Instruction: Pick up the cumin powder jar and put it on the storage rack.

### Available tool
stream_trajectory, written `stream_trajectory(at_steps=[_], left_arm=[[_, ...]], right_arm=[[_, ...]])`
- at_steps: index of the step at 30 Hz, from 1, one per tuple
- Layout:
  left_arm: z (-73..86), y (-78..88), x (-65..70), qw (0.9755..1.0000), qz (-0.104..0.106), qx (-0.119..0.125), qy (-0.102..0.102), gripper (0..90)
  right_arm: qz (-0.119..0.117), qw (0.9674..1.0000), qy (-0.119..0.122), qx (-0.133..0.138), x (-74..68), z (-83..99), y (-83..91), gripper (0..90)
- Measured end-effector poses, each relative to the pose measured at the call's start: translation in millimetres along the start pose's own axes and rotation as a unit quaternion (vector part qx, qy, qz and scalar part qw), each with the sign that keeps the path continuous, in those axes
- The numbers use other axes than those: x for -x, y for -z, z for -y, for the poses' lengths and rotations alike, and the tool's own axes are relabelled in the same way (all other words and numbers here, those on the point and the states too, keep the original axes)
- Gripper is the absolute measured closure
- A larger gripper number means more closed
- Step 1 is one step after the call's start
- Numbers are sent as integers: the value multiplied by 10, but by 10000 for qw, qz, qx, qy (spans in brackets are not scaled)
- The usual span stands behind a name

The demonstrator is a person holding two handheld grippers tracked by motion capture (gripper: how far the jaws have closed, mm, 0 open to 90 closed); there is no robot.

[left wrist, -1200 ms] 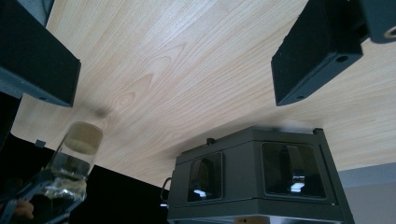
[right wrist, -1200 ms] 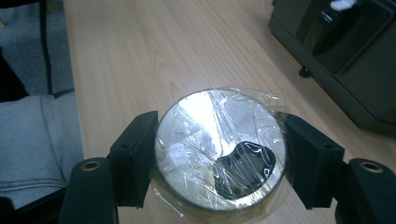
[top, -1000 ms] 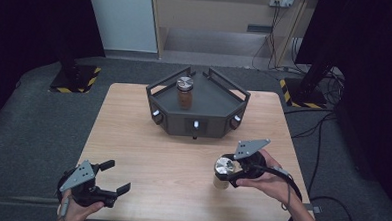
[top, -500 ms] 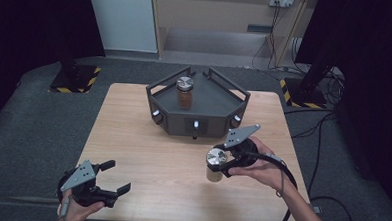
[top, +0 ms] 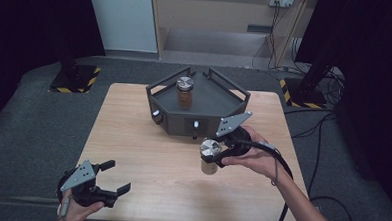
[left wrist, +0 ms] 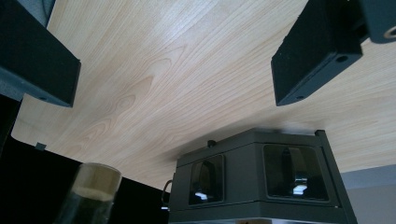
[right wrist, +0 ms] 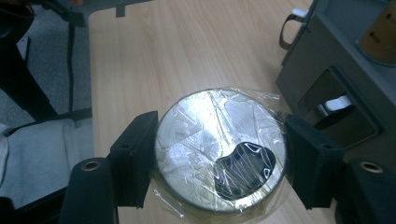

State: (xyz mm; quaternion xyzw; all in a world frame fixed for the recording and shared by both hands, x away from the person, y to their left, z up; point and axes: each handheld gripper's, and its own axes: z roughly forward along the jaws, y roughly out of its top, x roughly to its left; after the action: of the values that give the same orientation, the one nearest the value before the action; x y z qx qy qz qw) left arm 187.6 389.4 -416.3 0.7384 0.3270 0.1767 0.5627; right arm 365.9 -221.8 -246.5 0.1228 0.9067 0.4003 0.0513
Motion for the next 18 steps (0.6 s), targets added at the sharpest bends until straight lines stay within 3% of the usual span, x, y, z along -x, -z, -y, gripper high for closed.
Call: stream_trajectory(at_steps=[10, 18], left_arm=[[-1, 1, -2, 10000, 8, -2, -7, 6], [-2, 2, -6, 10000, 13, -9, -10, 6]], right_arm=[[322, 9992, -189, 117, 200, -276, 153, 338], [632, 9967, -411, 291, 483, -548, 277, 339]])
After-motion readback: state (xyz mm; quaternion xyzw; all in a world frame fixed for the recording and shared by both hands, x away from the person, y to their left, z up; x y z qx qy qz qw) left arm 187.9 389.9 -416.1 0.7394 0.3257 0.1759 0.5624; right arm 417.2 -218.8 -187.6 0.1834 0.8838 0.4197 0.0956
